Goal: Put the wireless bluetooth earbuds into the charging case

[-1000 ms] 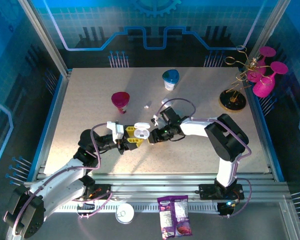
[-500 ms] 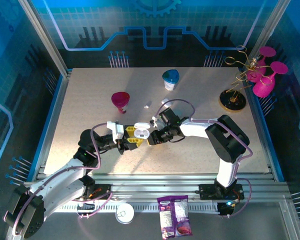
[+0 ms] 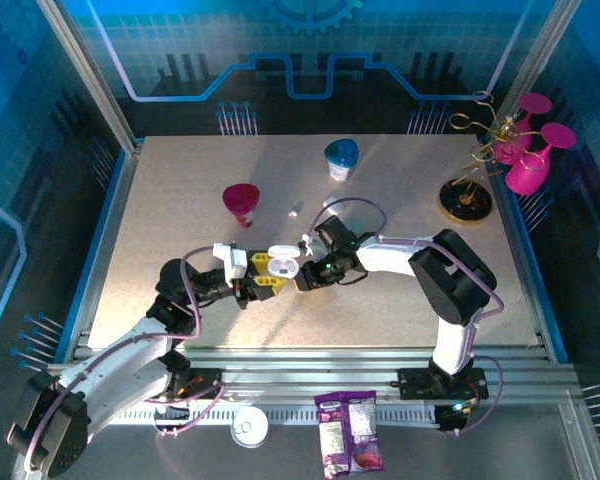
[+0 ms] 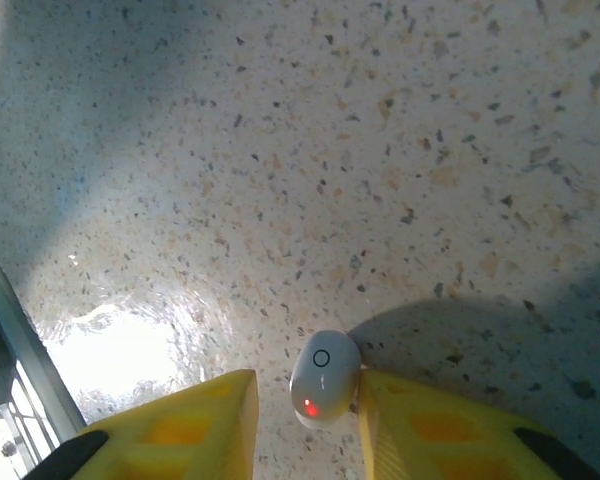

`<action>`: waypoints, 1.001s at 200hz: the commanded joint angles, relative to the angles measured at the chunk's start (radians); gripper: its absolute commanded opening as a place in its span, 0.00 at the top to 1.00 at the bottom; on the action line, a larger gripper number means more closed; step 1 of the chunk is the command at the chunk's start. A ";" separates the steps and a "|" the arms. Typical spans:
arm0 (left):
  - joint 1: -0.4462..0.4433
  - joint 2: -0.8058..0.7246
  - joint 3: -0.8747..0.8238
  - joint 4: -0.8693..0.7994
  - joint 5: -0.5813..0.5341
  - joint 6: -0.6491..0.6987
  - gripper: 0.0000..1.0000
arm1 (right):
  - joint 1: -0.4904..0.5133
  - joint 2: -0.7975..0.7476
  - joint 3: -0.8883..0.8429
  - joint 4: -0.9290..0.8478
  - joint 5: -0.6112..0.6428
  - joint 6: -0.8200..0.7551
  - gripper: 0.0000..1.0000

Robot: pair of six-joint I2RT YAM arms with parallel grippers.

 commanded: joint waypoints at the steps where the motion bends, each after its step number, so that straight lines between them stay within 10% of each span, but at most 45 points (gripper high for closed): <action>1: 0.004 -0.017 -0.009 0.021 -0.001 0.004 0.75 | 0.014 0.026 0.032 -0.064 0.040 -0.005 0.70; 200: 0.004 -0.019 -0.015 0.022 -0.003 0.005 0.75 | 0.019 0.048 0.028 -0.024 0.029 0.100 0.78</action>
